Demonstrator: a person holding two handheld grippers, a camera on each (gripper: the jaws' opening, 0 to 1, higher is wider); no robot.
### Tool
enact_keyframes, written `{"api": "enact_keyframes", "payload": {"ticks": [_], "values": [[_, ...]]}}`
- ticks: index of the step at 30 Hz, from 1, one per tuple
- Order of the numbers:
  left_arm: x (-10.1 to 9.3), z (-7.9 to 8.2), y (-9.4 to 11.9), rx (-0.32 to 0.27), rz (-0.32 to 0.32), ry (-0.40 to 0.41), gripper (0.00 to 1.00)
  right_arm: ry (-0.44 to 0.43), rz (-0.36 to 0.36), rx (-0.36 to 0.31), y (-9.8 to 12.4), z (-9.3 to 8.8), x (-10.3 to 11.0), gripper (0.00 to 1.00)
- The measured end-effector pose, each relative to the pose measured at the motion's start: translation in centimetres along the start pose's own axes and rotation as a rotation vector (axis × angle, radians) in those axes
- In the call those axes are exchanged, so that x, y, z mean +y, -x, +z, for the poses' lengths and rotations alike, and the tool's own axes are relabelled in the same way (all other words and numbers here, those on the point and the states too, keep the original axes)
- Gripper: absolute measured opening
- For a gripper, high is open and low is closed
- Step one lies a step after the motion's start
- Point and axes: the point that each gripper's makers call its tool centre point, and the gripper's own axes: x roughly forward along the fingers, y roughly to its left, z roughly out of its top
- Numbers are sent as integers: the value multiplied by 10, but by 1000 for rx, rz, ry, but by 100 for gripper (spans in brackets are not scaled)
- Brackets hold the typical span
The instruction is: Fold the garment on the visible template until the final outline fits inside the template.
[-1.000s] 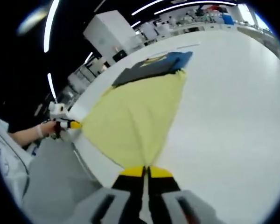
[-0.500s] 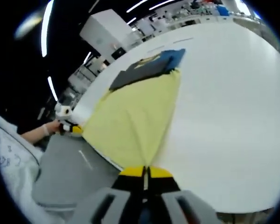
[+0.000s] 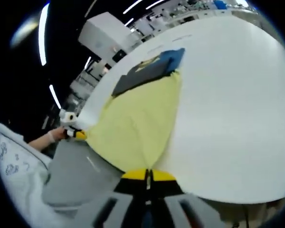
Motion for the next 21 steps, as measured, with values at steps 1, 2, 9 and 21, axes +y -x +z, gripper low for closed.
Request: {"api": "enact_keyframes", "payload": {"ticks": [1,2,9,21], "values": [[-5,9,2,-43,-6,24,0,-5,8,-11,1,3,3,0],[-10,15,3,-69,-18,39,0,-13,10,-17,1,7,3,0],[-38,65,11,-210,-61,14,0,-28,40,-95,4,45,11,0],[-34,159,29,-410,-58,-37,0,29,46,-237,18,138,11,0]]}}
